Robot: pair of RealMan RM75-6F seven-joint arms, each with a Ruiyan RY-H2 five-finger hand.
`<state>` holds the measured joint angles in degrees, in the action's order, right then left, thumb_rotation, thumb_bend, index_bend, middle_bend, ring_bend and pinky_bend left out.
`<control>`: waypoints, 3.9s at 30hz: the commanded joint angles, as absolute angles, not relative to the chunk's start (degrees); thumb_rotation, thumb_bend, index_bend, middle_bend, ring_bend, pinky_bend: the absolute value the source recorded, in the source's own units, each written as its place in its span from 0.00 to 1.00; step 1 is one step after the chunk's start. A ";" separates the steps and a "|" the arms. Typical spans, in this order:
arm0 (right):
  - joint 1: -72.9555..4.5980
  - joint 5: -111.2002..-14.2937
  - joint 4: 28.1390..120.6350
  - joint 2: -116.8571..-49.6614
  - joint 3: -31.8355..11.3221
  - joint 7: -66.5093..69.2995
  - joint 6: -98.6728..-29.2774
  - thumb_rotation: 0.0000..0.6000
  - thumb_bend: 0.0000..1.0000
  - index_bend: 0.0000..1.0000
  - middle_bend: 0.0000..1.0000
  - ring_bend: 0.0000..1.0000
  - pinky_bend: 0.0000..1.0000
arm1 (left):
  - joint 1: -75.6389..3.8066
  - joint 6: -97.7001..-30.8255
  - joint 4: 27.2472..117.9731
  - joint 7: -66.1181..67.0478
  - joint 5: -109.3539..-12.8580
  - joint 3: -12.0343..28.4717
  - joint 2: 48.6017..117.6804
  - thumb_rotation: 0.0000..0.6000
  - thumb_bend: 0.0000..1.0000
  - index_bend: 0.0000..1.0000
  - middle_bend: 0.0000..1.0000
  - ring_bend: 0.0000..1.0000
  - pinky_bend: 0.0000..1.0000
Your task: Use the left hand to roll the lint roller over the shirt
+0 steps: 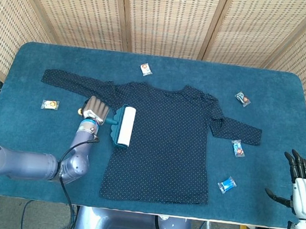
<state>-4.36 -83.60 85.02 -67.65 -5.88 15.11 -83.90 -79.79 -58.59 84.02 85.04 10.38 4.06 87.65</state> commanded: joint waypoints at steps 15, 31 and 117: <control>-4.43 -83.74 84.37 -67.25 -5.90 18.05 -83.62 1.00 0.12 0.02 0.00 0.00 0.00 | -87.52 -64.07 72.40 97.58 17.87 10.74 103.14 1.00 0.89 0.87 0.92 0.83 0.76; -4.55 -83.61 83.52 -67.40 -5.91 19.12 -83.29 1.00 0.12 0.02 0.00 0.00 0.00 | -89.97 -65.69 62.41 106.19 19.09 18.96 110.99 1.00 0.89 0.87 0.92 0.83 0.76; -4.24 -86.24 85.99 -67.24 -4.85 15.29 -85.61 1.00 0.12 0.02 0.00 0.00 0.00 | -66.89 -69.24 91.15 92.76 0.22 12.27 90.29 1.00 0.88 0.87 0.92 0.83 0.76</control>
<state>-4.26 -86.12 85.89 -67.21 -4.89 15.48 -85.48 -68.45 -69.64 89.35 94.75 2.08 13.34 92.15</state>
